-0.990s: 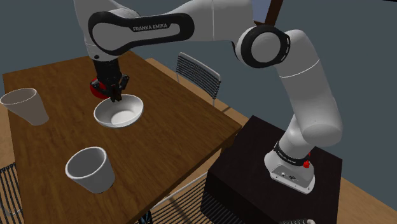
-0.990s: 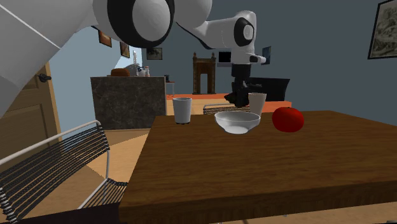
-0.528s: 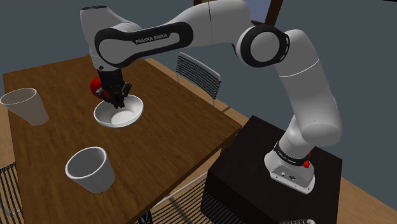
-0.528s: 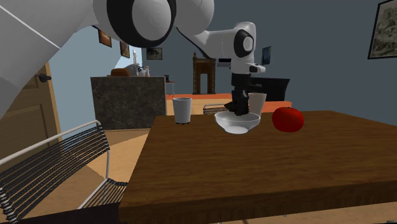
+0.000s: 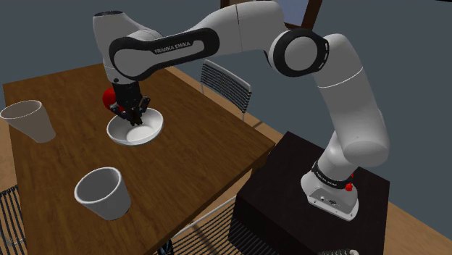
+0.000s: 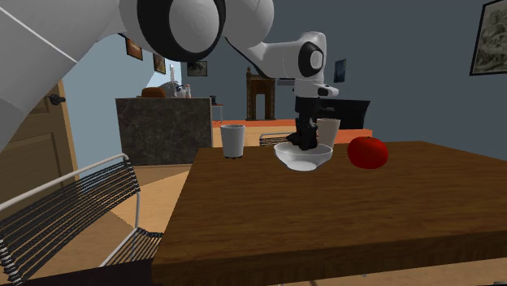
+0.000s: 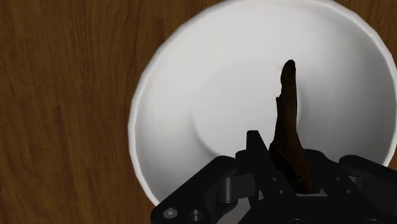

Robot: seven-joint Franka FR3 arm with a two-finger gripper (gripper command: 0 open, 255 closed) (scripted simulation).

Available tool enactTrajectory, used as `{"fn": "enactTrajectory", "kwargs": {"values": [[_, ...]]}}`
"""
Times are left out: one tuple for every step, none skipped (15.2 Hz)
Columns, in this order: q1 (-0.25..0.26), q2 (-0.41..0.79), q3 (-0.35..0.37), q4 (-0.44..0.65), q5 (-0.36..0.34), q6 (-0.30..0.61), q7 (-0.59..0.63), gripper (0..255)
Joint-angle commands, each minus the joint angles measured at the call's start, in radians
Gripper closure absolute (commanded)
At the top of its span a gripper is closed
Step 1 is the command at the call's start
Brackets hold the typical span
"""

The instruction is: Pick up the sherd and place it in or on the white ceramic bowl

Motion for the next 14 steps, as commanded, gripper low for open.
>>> {"fn": "enactTrajectory", "kwargs": {"values": [[0.0,0.0,0.0,0.0,0.0,0.0,0.0,0],[0.0,0.0,0.0,0.0,0.0,0.0,0.0,0],[0.0,0.0,0.0,0.0,0.0,0.0,0.0,0],[0.0,0.0,0.0,0.0,0.0,0.0,0.0,0],[0.0,0.0,0.0,0.0,0.0,0.0,0.0,0],[0.0,0.0,0.0,0.0,0.0,0.0,0.0,0],[0.001,-0.008,0.002,0.022,0.003,-0.028,-0.003,0],[0.003,-0.014,0.004,0.046,0.006,-0.058,-0.006,0],[0.006,-0.018,0.005,0.074,0.009,-0.089,-0.009,0],[0.01,-0.02,0.006,0.099,0.01,-0.114,-0.012,0],[0.01,-0.02,0.006,0.099,0.01,-0.114,-0.012,0],[0.009,-0.02,0.006,0.098,0.01,-0.114,-0.012,0],[0.009,-0.02,0.006,0.099,0.01,-0.114,-0.012,0],[0.01,-0.02,0.006,0.099,0.01,-0.114,-0.012,0]]}}
